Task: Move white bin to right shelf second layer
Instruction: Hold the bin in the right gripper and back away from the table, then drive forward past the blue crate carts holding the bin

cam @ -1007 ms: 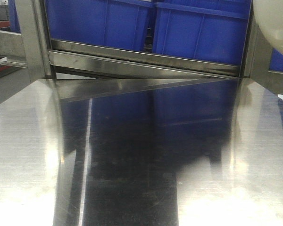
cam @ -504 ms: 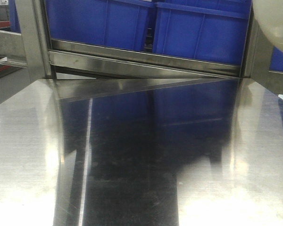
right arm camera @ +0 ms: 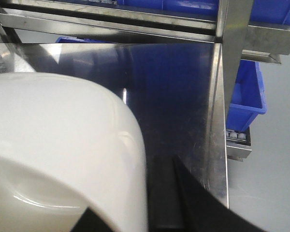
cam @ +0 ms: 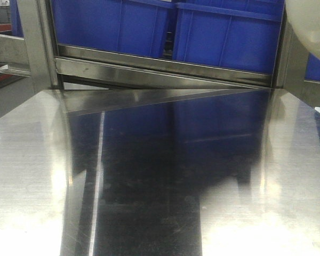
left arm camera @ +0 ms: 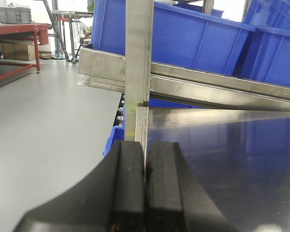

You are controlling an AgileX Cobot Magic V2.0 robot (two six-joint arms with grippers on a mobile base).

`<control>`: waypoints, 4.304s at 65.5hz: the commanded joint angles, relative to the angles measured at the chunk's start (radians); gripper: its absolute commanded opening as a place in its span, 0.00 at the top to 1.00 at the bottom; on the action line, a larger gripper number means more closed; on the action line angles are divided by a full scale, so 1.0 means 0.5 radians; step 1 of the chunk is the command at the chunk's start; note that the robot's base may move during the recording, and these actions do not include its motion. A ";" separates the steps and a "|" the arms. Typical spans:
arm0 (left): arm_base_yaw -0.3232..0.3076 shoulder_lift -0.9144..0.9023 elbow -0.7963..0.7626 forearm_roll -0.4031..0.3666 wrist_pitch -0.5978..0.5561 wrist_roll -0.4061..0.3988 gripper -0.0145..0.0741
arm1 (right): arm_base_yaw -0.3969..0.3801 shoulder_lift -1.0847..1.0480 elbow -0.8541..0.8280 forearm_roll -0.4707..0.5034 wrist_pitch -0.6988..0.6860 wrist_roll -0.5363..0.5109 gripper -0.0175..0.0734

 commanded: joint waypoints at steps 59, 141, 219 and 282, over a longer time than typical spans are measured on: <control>-0.011 -0.006 0.074 -0.019 -0.172 -0.020 0.74 | -0.016 -0.006 -0.058 0.020 -0.182 -0.008 0.75; -0.011 -0.006 0.074 -0.019 -0.172 -0.020 0.74 | -0.016 0.000 -0.058 0.020 -0.170 -0.008 0.75; -0.011 -0.006 0.074 -0.019 -0.172 -0.020 0.74 | -0.016 0.000 -0.058 0.020 -0.170 -0.008 0.75; -0.011 -0.006 0.074 -0.019 -0.172 -0.020 0.74 | -0.016 0.000 -0.058 0.020 -0.170 -0.008 0.75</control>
